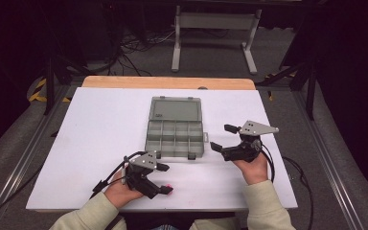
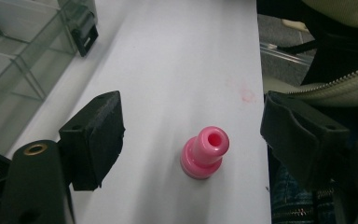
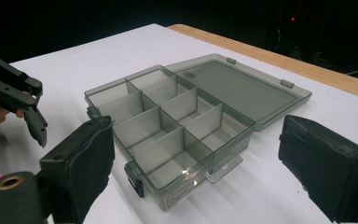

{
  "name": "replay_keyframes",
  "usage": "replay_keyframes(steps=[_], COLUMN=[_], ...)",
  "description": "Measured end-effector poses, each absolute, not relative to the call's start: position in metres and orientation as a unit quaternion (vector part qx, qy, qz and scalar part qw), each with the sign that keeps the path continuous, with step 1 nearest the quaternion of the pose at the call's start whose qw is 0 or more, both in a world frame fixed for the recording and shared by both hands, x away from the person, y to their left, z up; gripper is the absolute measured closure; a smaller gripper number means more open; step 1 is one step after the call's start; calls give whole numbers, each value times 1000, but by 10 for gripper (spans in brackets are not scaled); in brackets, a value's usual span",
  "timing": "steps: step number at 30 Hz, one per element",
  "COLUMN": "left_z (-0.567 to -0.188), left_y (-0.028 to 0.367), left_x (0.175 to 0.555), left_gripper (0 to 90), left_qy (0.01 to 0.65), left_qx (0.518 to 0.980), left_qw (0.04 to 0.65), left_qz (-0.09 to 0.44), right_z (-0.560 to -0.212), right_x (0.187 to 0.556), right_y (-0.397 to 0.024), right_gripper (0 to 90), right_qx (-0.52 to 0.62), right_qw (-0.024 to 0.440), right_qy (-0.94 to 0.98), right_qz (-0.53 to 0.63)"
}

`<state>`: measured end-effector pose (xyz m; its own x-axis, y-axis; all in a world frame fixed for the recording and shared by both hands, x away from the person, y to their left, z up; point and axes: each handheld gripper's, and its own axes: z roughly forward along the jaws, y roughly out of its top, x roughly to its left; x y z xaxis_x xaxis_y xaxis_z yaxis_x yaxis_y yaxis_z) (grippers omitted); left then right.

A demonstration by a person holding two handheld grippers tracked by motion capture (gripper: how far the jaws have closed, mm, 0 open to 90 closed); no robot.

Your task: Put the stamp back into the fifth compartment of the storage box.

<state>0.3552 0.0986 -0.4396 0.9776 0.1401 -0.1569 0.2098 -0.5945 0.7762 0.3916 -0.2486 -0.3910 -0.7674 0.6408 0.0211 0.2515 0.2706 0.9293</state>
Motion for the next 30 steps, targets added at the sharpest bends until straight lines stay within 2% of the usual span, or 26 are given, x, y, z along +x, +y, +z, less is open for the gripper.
replay_keyframes(steps=[16, 30], left_z=[-450, -454], left_y=[87, 83], left_x=[350, 347], left_gripper=[331, 520], left_qy=[73, 59], left_qx=[917, 931], left_qw=[390, 359], left_qz=[-40, -21], right_z=[-394, -395], right_x=[393, 393], right_y=[-246, -246], right_gripper=[114, 116], right_qx=[286, 284], right_qw=[174, 168], right_qy=[778, 780], right_qz=[531, 532])
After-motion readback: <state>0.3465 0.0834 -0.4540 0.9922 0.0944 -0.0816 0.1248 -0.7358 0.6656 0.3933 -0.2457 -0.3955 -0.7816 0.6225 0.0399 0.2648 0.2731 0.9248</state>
